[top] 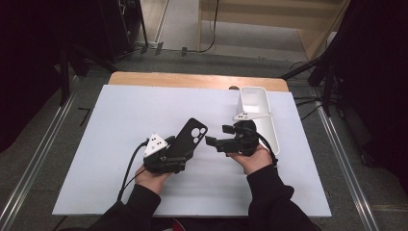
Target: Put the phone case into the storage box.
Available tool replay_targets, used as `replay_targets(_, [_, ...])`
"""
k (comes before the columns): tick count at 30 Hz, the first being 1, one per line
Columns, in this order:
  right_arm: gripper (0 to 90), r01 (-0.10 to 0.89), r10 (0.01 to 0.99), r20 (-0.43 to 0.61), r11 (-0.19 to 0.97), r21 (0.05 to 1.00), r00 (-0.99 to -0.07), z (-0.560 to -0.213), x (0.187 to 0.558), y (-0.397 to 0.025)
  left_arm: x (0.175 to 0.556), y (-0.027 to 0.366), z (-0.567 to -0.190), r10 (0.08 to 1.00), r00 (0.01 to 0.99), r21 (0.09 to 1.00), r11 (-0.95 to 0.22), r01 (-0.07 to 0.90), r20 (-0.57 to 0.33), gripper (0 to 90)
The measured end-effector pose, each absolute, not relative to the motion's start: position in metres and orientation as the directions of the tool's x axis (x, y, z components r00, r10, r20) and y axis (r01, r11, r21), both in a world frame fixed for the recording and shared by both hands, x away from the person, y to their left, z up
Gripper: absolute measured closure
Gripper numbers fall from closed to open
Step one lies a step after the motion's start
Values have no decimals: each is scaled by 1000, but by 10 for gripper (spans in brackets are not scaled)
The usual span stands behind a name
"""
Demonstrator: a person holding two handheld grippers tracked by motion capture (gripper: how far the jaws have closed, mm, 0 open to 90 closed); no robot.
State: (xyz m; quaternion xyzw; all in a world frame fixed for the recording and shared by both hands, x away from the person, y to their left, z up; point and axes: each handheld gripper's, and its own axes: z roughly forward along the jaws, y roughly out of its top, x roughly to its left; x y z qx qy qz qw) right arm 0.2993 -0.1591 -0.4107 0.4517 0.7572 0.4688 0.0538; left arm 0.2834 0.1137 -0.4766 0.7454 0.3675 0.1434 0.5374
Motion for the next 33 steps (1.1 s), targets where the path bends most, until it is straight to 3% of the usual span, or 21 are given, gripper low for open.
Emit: replay_targets(33, [129,649,712,373,150,746,-594,-418,327,-134,274,108,-481,737,655,924,-111,366,-171,135])
